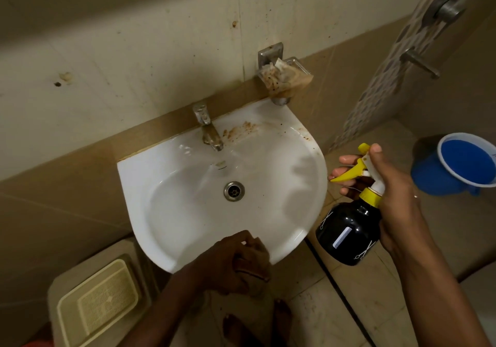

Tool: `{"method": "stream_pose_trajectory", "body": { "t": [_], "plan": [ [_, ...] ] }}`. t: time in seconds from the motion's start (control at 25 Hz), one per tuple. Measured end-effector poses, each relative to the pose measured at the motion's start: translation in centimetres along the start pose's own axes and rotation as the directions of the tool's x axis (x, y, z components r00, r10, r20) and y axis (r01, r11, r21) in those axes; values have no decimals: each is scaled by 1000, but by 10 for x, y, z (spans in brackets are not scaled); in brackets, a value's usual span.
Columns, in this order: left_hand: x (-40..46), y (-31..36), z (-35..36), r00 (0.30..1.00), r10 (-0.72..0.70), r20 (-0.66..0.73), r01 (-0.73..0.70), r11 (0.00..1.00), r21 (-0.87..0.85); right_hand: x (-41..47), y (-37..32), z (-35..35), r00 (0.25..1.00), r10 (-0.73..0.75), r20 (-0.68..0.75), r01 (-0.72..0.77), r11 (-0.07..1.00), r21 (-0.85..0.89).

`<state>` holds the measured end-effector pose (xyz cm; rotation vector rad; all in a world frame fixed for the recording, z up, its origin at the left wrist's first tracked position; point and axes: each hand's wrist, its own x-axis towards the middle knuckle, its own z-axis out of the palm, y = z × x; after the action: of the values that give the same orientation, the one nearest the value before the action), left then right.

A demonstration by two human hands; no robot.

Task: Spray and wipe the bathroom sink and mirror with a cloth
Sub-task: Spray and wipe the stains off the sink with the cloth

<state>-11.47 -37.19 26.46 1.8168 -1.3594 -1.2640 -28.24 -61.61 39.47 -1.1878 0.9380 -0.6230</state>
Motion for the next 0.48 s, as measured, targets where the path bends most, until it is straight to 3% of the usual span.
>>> {"method": "stream_pose_trajectory", "body": {
  "t": [0.12, 0.2, 0.36, 0.4, 0.48],
  "plan": [
    [-33, -8, -39, 945, -322, 60, 312, 941, 129, -2, -3, 0, 1000, 1, 11, -1, 1000, 12],
    [-42, -16, -67, 895, -444, -49, 446, 881, 156, -2, -4, 1, 1000, 3, 19, -3, 1000, -13],
    [2, -34, -72, 833, -277, -479, 327, 945, 22, -5, 9, 11, 999, 35, 34, -33, 997, -65],
    [20, -38, -63, 773, -291, -564, 329, 944, -37, -6, 13, 14, 998, 45, 32, -43, 996, -73],
    [58, -45, -40, 619, -477, -623, 367, 878, -308, -7, 21, 15, 998, 61, 33, -58, 994, -96]
  ]
}}
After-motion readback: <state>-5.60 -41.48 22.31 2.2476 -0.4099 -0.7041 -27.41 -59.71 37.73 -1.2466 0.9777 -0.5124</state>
